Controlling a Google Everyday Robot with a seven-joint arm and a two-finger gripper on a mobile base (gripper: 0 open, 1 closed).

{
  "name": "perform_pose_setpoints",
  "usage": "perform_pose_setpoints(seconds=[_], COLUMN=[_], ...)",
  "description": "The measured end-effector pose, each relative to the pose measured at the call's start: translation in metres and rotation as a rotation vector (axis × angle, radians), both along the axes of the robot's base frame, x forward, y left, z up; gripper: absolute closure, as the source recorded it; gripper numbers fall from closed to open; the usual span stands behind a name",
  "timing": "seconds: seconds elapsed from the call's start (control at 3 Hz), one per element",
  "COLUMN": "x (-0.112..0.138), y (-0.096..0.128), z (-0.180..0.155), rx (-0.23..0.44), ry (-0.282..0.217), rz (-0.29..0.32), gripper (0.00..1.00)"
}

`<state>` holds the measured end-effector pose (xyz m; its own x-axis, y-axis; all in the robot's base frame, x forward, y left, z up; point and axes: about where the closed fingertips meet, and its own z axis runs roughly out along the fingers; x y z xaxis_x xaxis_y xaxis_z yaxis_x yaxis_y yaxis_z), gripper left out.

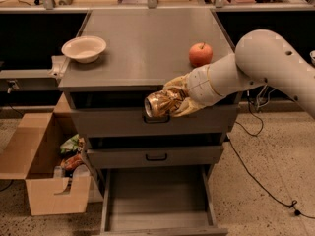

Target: Pick orange can from bottom drawer and place on counter

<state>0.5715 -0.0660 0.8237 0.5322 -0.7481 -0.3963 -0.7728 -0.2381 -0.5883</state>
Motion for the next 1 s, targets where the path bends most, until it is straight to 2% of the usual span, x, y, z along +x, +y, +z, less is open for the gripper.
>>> perform_pose_setpoints(seconds=[0.33,0.67,1.0], x=[0.009,0.024,0.064], y=[0.013,0.036,0.061], z=[0.030,0.082,0.115], rx=[0.053,0.098,0.113], ry=[-0.018,-0.025,0.016], rz=[-0.012,0.011,0.000], gripper=[1.00,1.00,1.00])
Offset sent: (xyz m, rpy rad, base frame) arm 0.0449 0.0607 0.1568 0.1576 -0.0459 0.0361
